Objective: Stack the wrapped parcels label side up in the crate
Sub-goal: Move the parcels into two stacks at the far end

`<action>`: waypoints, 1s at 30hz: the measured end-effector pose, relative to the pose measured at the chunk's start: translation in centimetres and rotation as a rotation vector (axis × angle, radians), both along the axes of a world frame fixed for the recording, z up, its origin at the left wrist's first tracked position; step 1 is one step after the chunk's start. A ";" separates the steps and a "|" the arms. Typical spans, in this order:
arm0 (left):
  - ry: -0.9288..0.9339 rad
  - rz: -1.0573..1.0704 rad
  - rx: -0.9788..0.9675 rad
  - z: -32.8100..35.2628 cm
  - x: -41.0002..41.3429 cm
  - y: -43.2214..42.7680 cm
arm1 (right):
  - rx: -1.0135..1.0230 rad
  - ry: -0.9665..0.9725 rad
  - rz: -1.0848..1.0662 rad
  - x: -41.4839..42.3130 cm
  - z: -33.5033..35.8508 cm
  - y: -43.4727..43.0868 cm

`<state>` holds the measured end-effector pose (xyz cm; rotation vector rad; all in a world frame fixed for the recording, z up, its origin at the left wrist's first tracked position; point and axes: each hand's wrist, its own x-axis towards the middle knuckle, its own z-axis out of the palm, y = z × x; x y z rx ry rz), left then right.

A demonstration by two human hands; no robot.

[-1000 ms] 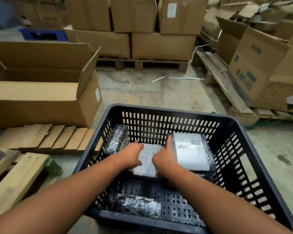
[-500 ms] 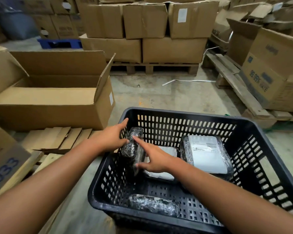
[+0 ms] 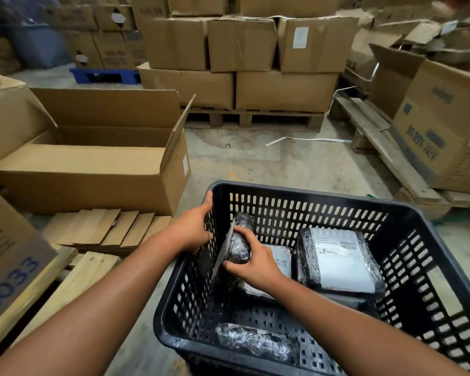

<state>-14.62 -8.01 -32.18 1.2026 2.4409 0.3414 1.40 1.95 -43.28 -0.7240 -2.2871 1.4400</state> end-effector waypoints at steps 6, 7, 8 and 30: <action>-0.029 0.008 0.005 0.4 0.3 -0.1 | -0.156 0.028 -0.005 1.4 2.5 2.1; -0.034 0.004 0.001 0.4 0.4 0.0 | -0.185 0.024 0.016 1.8 3.2 2.7; -0.037 0.003 0.000 0.4 0.3 0.0 | -0.205 0.021 0.037 2.2 3.8 3.3; -0.790 -0.180 0.608 1.7 6.6 4.8 | -0.622 0.259 -0.294 9.7 10.1 10.8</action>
